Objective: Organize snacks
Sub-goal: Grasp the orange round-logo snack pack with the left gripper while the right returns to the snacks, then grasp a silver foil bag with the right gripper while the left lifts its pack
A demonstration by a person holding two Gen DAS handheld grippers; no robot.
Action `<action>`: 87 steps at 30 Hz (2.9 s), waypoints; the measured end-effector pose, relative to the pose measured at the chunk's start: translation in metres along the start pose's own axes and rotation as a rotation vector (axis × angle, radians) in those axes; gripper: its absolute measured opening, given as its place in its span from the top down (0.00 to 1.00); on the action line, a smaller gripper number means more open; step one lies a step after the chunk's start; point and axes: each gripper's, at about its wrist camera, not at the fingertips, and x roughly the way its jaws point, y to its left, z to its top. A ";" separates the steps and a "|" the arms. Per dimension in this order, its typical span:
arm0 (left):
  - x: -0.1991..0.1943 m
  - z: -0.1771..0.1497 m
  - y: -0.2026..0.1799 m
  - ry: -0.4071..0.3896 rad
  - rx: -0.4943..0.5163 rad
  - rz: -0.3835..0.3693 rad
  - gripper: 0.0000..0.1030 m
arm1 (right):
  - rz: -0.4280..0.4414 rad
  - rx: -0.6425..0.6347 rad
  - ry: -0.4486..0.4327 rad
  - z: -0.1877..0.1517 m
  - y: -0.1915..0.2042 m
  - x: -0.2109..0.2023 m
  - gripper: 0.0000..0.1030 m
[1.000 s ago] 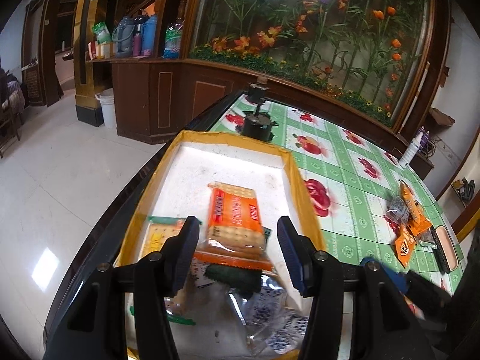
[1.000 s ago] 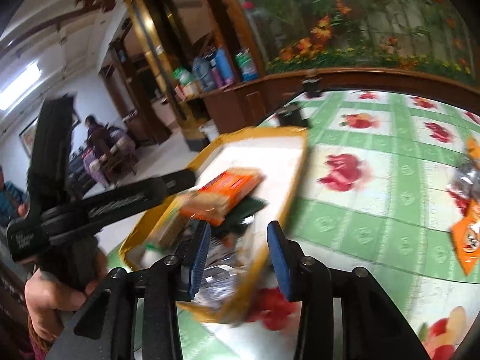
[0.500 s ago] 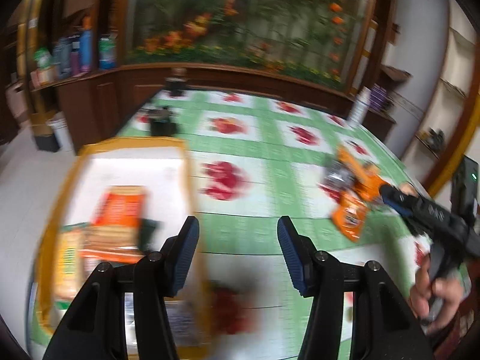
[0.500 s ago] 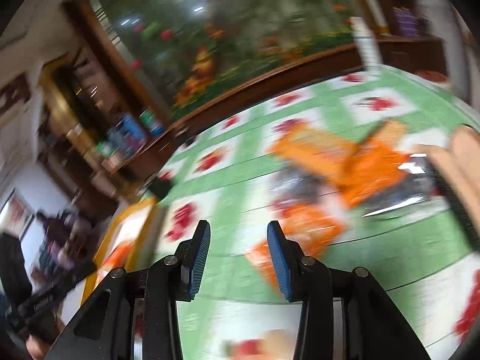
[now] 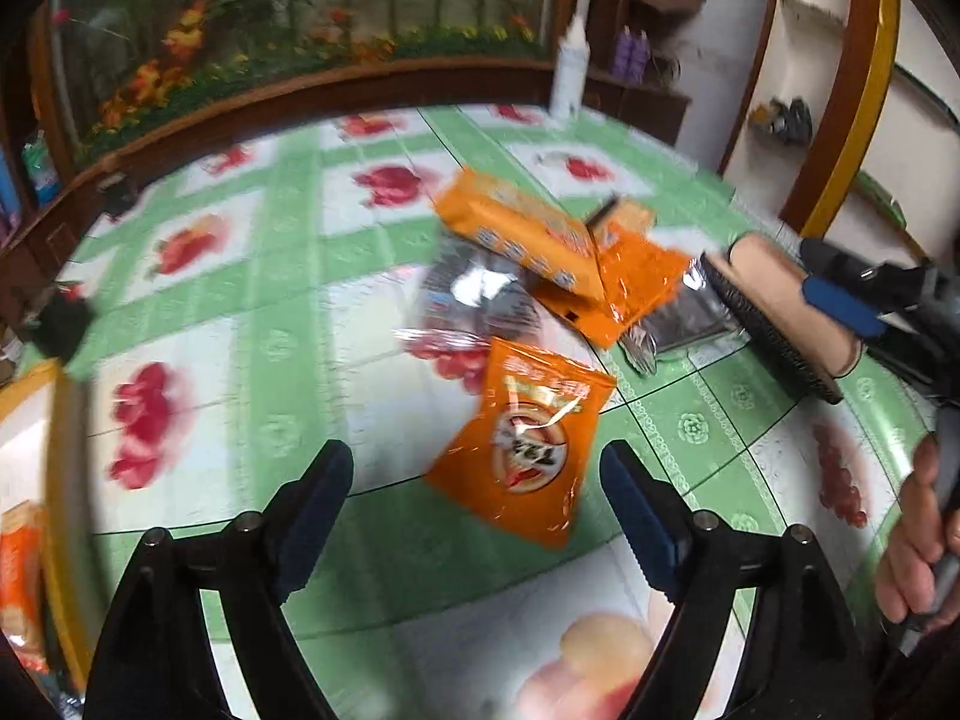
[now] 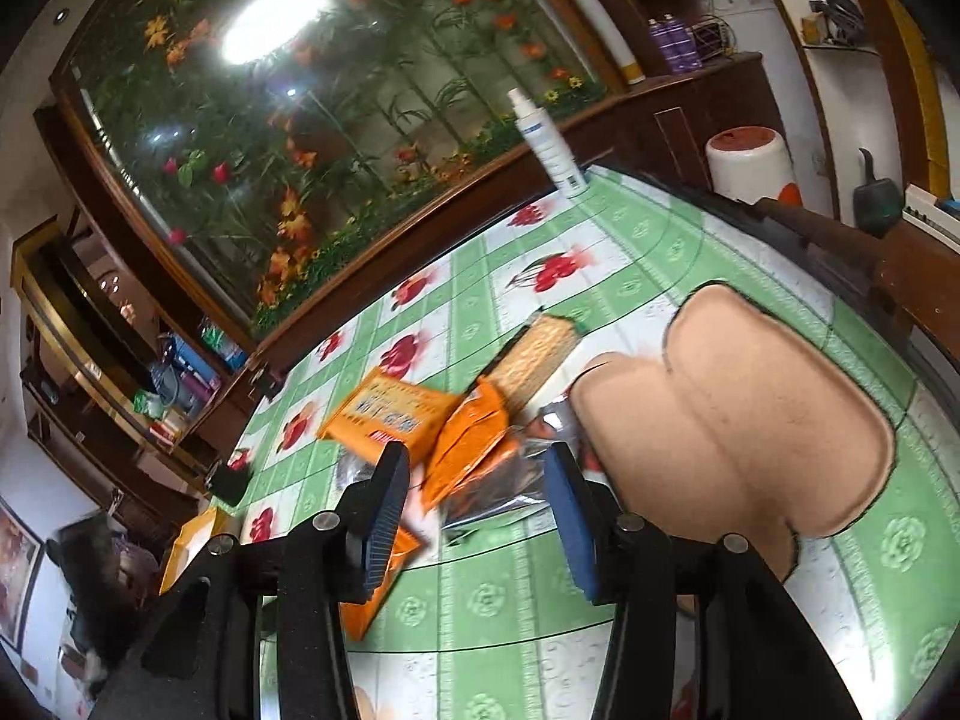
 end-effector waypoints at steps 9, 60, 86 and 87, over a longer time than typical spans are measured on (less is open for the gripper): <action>0.044 0.004 -0.022 0.023 0.030 0.051 0.23 | -0.013 -0.042 0.043 0.000 0.004 0.016 0.51; -0.034 -0.019 0.108 -0.172 -0.298 0.264 0.57 | -0.157 -0.572 0.379 -0.122 0.149 0.102 0.34; -0.047 -0.017 0.081 -0.241 -0.210 0.287 0.56 | -0.032 -0.467 0.144 -0.088 0.146 0.063 0.38; -0.048 -0.017 0.079 -0.245 -0.205 0.289 0.57 | -0.033 -0.471 0.139 -0.088 0.147 0.063 0.38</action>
